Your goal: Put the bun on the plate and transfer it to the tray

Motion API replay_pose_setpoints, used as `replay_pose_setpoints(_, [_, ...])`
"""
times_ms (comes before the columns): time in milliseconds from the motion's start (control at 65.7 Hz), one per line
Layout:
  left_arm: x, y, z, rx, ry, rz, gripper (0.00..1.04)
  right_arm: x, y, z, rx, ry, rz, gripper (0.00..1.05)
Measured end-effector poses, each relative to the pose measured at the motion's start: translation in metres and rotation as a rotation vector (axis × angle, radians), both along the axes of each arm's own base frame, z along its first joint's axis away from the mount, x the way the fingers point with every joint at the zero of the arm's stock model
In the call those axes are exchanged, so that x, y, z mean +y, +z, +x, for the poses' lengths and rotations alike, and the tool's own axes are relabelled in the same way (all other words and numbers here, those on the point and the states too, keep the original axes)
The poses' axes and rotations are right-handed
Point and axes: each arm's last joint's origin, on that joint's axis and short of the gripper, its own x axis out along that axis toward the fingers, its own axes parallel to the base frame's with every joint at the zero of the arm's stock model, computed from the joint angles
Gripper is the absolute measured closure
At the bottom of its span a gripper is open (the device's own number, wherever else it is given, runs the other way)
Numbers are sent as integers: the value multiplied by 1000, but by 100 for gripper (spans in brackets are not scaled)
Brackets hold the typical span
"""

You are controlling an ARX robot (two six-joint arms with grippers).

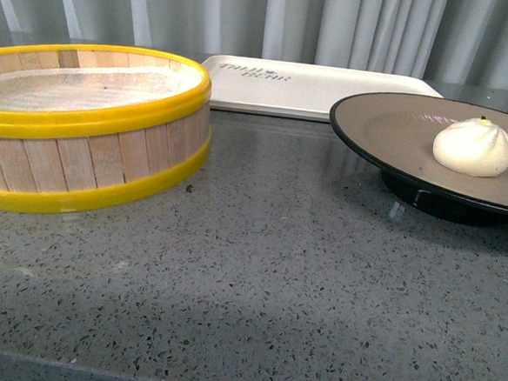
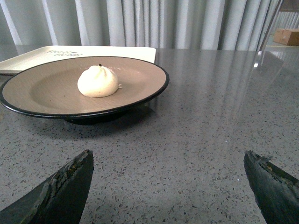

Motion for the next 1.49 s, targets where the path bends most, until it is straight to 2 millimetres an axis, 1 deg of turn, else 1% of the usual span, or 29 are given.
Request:
replay_pose_setpoints(457, [0,-1,-9,1,0,0,101,0,0,0,0,0,0,8])
replay_pose_setpoints(548, [0,-5,-17,35,0,0,101,0,0,0,0,0,0,8])
replay_pose_setpoints(609, [0,-4,-20,10,0,0,101,0,0,0,0,0,0,8])
replay_pose_setpoints(898, [0,-4,-20,8,0,-1,100,0,0,0,0,0,0,8])
replay_pose_setpoints(944, [0,-4,-20,7,0,-1,93,0,0,0,0,0,0,8])
replay_pose_setpoints(1020, [0,-4,-20,8,0,0,74,0,0,0,0,0,0,8])
replay_pose_setpoints(1188, [0,-4,-20,7,0,0,45,0,0,0,0,0,0,8])
replay_pose_setpoints(1264, [0,-4,-20,8,0,0,27,0,0,0,0,0,0,8])
replay_pose_setpoints(1294, [0,-4,-20,8,0,0,18,0,0,0,0,0,0,8])
replay_pose_setpoints(1355, [0,-4,-20,8,0,0,8,0,0,0,0,0,0,8])
replay_pose_setpoints(1386, [0,-4,-20,7,0,0,5,0,0,0,5,-9,-8,8])
replay_pose_setpoints(1447, [0,-4,-20,8,0,0,7,-1,2,2,69,-89,-89,8])
replay_pose_setpoints(1492, [0,-4,-20,7,0,0,7,-3,11,6,78,-108,-139,8])
